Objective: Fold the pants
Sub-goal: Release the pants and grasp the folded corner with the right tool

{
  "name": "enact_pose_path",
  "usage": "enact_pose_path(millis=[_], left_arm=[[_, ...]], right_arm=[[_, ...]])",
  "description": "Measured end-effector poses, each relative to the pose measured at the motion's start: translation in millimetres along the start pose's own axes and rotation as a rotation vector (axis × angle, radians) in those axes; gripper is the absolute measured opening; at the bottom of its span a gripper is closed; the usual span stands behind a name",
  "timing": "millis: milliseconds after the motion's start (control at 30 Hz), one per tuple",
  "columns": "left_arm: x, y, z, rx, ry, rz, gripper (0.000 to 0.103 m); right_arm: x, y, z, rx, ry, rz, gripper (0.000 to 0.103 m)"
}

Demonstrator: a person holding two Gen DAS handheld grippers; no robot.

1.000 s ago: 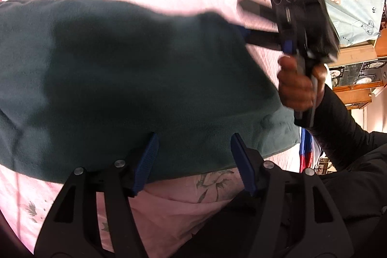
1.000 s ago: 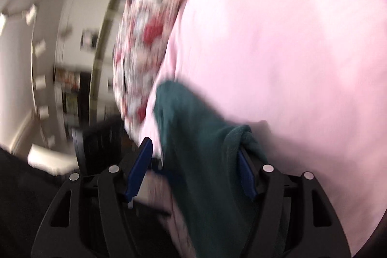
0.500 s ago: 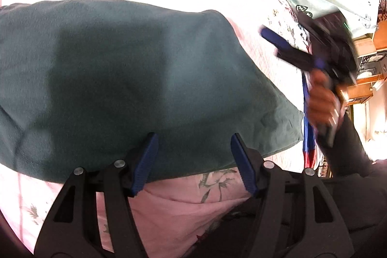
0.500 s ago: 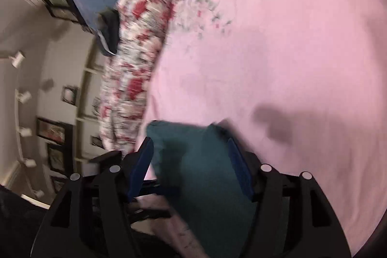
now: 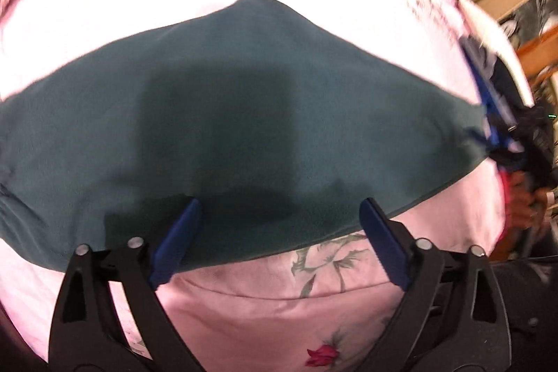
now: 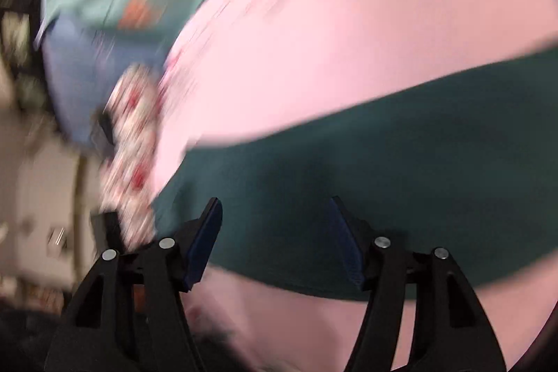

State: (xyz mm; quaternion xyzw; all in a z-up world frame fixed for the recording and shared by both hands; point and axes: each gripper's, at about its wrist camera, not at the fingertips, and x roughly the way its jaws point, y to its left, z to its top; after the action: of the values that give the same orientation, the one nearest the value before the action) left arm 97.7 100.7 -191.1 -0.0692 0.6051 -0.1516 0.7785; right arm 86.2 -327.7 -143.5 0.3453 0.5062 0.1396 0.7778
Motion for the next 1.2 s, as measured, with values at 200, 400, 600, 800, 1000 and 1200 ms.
enact_pose_path(millis=[200, 400, 600, 800, 1000, 1200], left_arm=[[5.1, -20.3, 13.4, -0.081, 0.005, 0.069, 0.098], [-4.3, -36.6, 21.0, -0.143, -0.022, 0.072, 0.097], [-11.4, -57.1, 24.9, -0.147, -0.034, 0.070, 0.097], [-18.0, -63.5, 21.2, -0.128, -0.042, 0.071, 0.097], [-35.6, -43.1, 12.4, -0.154, -0.072, 0.081, 0.097], [-52.5, -13.4, 0.7, -0.222, -0.105, 0.074, 0.097]], right_arm=[[-112.7, -94.7, -6.8, 0.209, -0.341, -0.347, 0.064], [-99.9, -126.5, 1.1, 0.162, -0.294, -0.417, 0.062], [-76.0, -104.1, 4.9, -0.012, -0.222, -0.514, 0.042], [-81.5, -113.8, 2.6, 0.033, -0.234, -0.491, 0.011], [-94.8, -57.5, 6.5, -0.025, -0.315, -0.417, 0.009], [-48.4, 76.4, -9.7, -0.382, -0.278, -0.249, 0.009]])
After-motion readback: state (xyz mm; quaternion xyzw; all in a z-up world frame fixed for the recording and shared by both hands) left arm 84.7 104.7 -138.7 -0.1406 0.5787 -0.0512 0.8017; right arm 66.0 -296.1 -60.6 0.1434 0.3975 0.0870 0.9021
